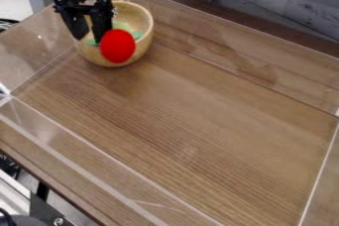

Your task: Move the red fruit to the left

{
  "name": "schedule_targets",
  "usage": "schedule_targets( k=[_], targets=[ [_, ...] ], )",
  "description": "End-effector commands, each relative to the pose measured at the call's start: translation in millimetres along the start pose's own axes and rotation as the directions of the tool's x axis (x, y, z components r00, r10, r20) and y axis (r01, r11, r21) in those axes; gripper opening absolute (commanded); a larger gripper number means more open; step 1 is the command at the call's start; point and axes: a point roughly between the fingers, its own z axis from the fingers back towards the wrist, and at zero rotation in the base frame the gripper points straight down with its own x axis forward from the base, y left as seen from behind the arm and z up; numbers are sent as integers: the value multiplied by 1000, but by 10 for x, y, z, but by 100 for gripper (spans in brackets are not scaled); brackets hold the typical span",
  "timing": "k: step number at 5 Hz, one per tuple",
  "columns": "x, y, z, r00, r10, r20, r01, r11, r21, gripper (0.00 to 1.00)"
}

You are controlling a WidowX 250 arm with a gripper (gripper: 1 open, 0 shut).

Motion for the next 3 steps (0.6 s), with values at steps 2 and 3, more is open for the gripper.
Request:
schedule_targets(
  k=[2,3],
  targets=[
    [99,88,45,999,-8,45,6,999,35,0],
    [130,152,-44,999,-9,42,7,999,38,0]
  ],
)
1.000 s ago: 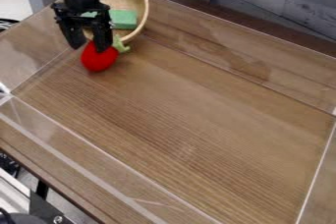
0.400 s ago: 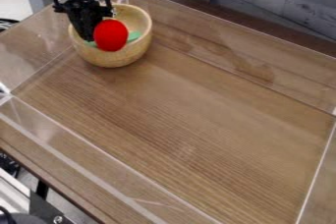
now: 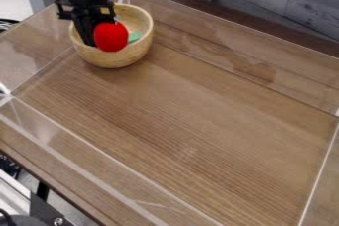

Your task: Move the red fruit to the left

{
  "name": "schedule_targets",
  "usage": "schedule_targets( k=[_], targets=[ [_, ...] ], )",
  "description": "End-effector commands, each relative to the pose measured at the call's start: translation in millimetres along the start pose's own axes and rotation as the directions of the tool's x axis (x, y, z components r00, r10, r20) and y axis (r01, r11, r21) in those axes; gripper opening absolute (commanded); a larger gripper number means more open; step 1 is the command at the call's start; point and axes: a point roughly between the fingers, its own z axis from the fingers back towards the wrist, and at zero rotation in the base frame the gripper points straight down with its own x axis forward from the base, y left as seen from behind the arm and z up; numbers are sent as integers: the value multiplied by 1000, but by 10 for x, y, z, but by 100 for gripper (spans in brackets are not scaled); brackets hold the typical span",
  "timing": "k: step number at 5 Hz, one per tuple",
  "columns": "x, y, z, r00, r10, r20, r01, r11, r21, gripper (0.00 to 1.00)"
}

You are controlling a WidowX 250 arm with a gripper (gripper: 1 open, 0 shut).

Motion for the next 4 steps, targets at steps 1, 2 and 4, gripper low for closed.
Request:
schedule_targets(
  k=[1,2,4],
  targets=[
    [85,113,87,999,-8,48,6,1000,31,0],
    [109,175,26,999,-9,44,7,999,33,0],
    [177,308,-75,999,-8,40,6,999,36,0]
  ],
)
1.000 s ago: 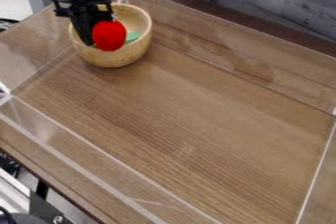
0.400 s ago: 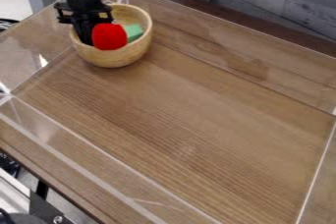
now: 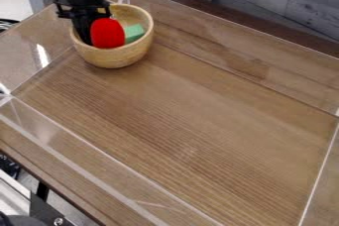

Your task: Move the red fruit to the left

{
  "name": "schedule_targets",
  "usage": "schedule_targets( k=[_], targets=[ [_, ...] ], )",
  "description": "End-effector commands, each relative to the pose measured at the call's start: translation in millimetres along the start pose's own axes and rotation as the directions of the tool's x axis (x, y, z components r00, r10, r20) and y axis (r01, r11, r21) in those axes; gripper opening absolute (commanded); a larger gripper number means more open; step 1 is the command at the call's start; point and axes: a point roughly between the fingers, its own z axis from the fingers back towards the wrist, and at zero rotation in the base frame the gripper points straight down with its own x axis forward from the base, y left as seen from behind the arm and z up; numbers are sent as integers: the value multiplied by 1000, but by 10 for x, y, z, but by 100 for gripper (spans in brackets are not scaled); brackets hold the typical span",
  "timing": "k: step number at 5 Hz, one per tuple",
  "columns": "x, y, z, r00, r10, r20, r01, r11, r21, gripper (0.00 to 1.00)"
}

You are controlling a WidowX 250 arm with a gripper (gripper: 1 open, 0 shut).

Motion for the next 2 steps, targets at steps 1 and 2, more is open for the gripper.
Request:
schedule_targets(
  k=[1,2],
  targets=[
    [35,99,-33,1000,0,10,0,1000,14,0],
    [69,110,-100,1000,8,8,-8,1000,17,0]
  ],
)
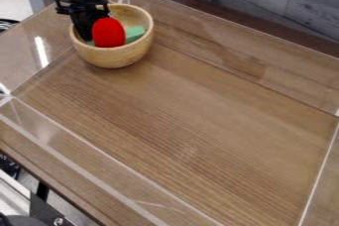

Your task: Move the red fruit to the left

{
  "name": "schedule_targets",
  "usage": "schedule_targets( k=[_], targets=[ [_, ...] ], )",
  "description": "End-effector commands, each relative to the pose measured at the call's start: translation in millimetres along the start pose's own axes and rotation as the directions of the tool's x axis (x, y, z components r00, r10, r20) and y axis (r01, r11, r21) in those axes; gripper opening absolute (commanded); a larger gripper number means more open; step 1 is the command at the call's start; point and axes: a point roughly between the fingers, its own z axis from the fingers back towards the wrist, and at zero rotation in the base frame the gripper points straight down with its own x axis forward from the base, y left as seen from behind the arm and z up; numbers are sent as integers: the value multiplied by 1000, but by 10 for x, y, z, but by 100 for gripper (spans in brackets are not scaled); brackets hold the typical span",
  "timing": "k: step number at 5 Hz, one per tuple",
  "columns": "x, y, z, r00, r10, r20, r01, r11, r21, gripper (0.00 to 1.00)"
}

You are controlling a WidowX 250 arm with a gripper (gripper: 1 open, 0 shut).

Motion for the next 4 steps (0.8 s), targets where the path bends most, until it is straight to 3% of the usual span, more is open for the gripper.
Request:
schedule_targets(
  k=[1,4],
  targets=[
    [16,31,-121,1000,8,-3,-8,1000,11,0],
    [102,17,-262,999,38,-9,-38,999,19,0]
  ],
)
